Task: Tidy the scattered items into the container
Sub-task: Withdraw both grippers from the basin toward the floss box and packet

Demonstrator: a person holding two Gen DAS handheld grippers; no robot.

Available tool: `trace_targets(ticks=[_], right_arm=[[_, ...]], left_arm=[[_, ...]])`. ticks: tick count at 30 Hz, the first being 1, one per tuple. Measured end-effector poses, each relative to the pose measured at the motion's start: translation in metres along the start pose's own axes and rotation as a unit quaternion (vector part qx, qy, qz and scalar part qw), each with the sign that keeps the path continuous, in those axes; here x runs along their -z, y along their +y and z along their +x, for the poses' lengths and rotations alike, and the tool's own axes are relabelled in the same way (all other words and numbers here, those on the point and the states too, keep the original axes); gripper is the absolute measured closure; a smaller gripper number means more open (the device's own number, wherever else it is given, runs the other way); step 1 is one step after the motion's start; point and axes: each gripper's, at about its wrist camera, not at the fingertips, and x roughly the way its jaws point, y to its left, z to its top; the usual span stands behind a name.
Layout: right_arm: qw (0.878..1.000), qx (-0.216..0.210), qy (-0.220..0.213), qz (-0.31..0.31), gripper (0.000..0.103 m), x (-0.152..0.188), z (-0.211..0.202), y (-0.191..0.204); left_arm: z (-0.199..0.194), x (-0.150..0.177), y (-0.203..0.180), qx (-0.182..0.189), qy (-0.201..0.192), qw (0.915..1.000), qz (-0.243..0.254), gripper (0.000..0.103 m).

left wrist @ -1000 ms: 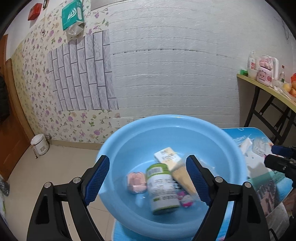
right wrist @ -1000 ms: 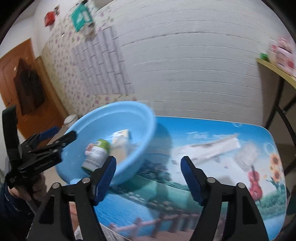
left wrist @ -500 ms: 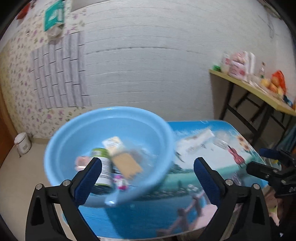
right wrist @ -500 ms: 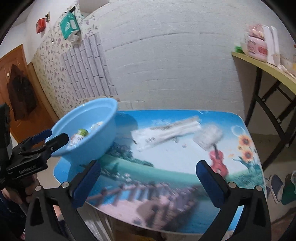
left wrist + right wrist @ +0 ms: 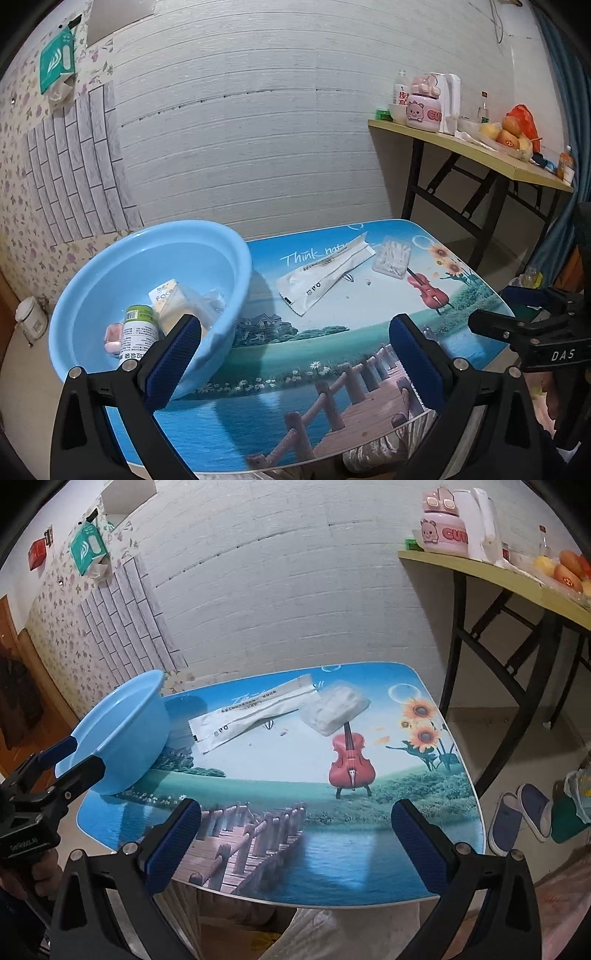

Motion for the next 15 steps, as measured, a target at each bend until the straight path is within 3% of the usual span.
trace_targets(ticks=[7,11,15], right_arm=[[1.0,0.008,0.008,0.005,0.0,0.004,0.006,-0.003],[1.0,0.012,-0.011,0.008,0.0,0.005,0.0,-0.007],[0.997,0.076,-0.012,-0.016,0.0,-0.002,0.002,-0.009]], left_arm=[[-0.002,-0.002,0.004,-0.006,-0.003,1.0,-0.003,0.0],[0.005,0.003,-0.003,0.014,-0.002,0.9999,0.002,0.0],[0.023,0.0,-0.019,0.025,0.019,0.9994,0.013,0.0]])
